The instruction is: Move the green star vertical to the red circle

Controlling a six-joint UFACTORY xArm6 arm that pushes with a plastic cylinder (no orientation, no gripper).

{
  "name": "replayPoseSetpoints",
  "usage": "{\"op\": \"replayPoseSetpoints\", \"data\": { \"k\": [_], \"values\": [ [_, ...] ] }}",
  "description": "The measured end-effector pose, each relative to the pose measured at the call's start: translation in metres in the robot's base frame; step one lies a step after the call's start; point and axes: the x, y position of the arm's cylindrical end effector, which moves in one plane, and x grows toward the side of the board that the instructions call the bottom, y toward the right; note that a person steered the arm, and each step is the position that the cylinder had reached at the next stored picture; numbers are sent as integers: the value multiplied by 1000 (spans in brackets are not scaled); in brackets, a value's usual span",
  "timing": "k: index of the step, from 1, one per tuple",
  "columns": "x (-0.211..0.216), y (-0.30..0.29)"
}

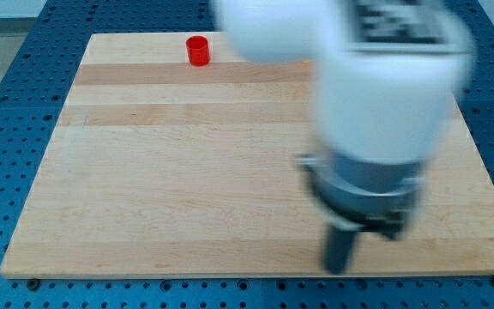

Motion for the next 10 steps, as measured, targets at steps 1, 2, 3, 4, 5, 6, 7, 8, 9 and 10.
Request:
{"op": "replayPoseSetpoints", "data": {
  "k": [1, 2, 3, 4, 5, 6, 7, 8, 9, 10],
  "values": [
    [-22, 135],
    [-70, 161],
    [-112, 156],
    [-123, 93],
    [-126, 64],
    [-129, 53],
    [-144, -46],
    [-164, -97],
    [-156, -100],
    [-146, -88]
  ]
}}
